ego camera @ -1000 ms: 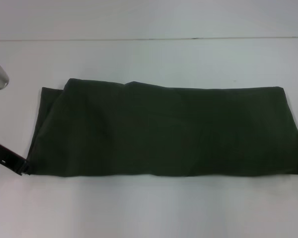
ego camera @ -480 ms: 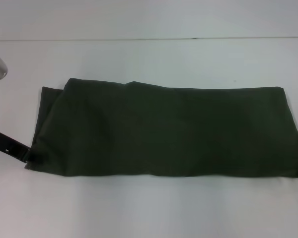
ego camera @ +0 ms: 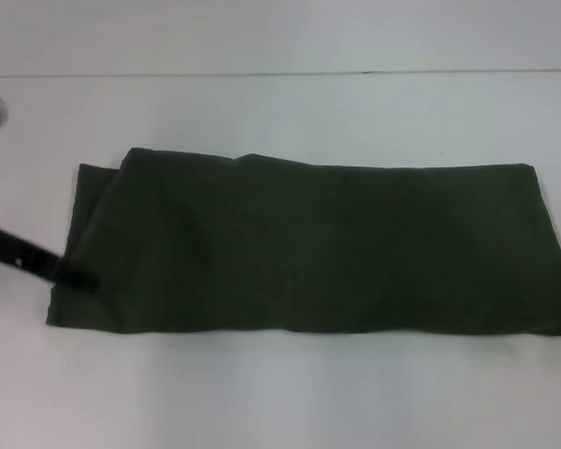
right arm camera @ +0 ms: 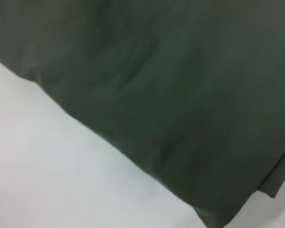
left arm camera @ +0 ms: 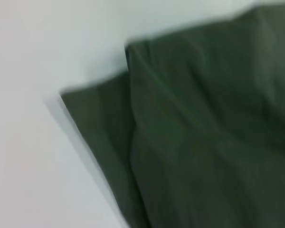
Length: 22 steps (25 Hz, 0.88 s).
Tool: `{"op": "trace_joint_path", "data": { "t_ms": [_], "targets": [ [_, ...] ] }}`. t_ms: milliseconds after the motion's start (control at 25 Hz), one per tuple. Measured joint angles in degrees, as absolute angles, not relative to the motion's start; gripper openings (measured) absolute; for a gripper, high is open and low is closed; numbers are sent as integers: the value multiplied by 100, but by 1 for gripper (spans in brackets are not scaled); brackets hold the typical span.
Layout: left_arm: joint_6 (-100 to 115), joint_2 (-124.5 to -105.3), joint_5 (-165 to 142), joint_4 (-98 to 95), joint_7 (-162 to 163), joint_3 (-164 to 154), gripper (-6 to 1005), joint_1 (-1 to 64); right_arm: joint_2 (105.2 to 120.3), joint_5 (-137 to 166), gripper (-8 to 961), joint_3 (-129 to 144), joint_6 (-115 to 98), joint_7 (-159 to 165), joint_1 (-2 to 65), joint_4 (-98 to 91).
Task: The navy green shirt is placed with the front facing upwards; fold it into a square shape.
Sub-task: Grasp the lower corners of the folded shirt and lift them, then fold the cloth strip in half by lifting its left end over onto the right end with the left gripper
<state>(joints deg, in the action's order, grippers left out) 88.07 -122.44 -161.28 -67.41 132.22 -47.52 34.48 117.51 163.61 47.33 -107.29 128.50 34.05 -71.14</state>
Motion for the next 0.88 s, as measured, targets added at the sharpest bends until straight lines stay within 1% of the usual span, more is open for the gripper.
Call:
{"op": "trace_joint_path", "data": {
  "t_ms": [80, 200, 320, 400, 440, 520, 600, 680, 720, 760, 840, 880],
  "targets": [
    [8680, -12230, -15877, -6807, 13174, -4567, 602, 3446, 11681, 16275, 606, 4679, -10957, 12779, 3463, -7262],
    [8525, -12192, -15316, -6814, 12952, -4178, 659, 3422, 11540, 16034, 812, 4563, -11271, 12659, 3535, -7460],
    [8395, -12178, -14606, -6642, 12502, -3634, 717, 3395, 11450, 15510, 888, 4529, -11380, 12541, 3526, -7709],
    [8338, -12171, -14132, -6459, 12204, -3347, 805, 3366, 11436, 15151, 938, 4491, -11364, 12463, 3507, -7824],
    [8302, -12167, -13893, -6353, 12043, -3209, 848, 3348, 11440, 14966, 937, 4458, -11343, 12422, 3501, -7863],
    [8227, -12158, -13471, -6170, 11755, -3001, 936, 3291, 11472, 14640, 936, 4330, -11250, 12330, 3481, -7882],
    [8157, -12143, -13101, -6063, 11551, -2905, 938, 3201, 11562, 14211, 935, 4073, -11059, 12202, 3422, -7883],
    [8073, -12117, -12719, -6020, 11400, -2875, 938, 3089, 11727, 13709, 934, 3730, -10778, 11964, 3294, -7871],
    [8046, -12105, -12587, -6001, 11343, -2874, 938, 3050, 11842, 13320, 934, 3527, -10562, 11740, 3173, -7844],
    [8009, -12085, -12391, -5975, 11262, -2873, 939, 2999, 11922, 13005, 933, 3391, -10388, 11558, 3059, -7793],
    [7974, -12045, -12126, -5943, 11157, -2872, 939, 2952, 12004, 12096, 932, 3293, -9987, 11066, 2743, -7426],
    [7952, -12020, -12016, -5929, 11123, -2871, 939, 2941, 12000, 11558, 932, 3293, -9799, 10706, 2565, -7047]
  ]
}}
